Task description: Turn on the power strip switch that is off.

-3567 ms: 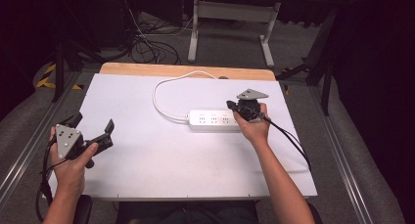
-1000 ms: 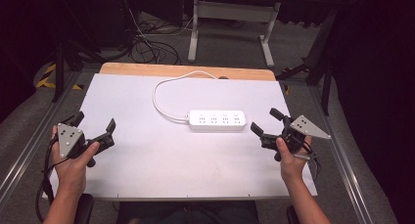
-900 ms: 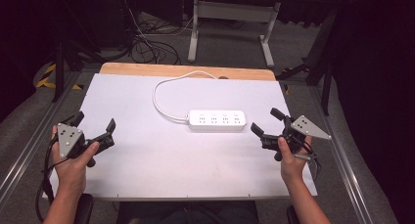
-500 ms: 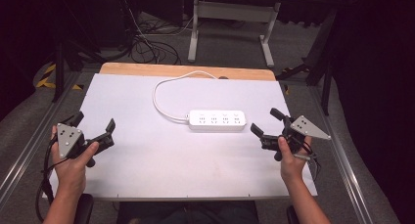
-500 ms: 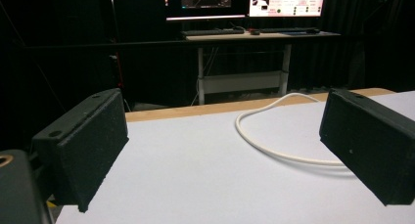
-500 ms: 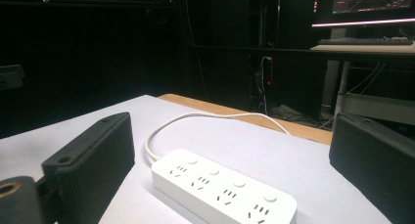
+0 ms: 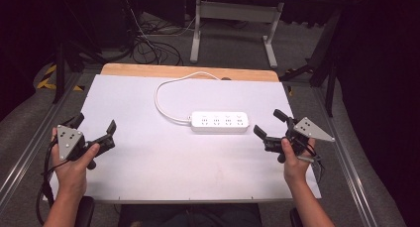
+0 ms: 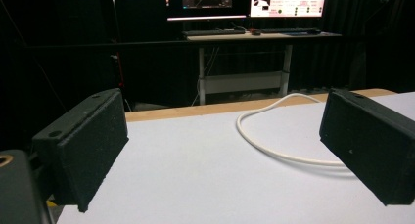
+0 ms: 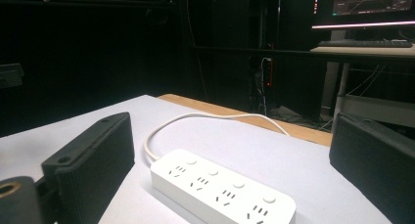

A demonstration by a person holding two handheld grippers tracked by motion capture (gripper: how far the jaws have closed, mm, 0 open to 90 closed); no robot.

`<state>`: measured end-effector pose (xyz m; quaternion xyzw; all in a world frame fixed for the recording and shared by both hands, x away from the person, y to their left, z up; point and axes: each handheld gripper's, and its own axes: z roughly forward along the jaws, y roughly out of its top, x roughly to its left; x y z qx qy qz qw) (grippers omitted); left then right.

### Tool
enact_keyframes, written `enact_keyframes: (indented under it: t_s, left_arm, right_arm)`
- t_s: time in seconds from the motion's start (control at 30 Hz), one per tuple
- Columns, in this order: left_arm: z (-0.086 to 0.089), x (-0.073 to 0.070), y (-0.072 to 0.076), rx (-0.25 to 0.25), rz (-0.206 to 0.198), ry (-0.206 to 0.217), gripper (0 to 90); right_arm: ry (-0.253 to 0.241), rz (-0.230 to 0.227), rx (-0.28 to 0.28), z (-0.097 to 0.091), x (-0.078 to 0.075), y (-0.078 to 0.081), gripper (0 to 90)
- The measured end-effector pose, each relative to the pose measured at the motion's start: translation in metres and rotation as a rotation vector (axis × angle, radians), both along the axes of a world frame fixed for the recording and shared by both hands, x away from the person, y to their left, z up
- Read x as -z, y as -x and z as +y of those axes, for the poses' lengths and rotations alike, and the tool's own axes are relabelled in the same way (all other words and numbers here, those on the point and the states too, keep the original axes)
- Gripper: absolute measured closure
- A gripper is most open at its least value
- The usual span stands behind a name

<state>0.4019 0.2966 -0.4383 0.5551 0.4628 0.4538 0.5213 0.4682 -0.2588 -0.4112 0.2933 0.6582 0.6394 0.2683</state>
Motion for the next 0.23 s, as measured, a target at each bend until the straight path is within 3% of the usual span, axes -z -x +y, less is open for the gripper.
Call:
enact_keyframes:
  t_s: [0.23]
  left_arm:
    - [0.0,-0.0001,0.0003,-0.001,-0.001,-0.002,4.3]
  right_arm:
    - [-0.001,-0.001,-0.002,0.0,-0.0002,0.0003,3.4]
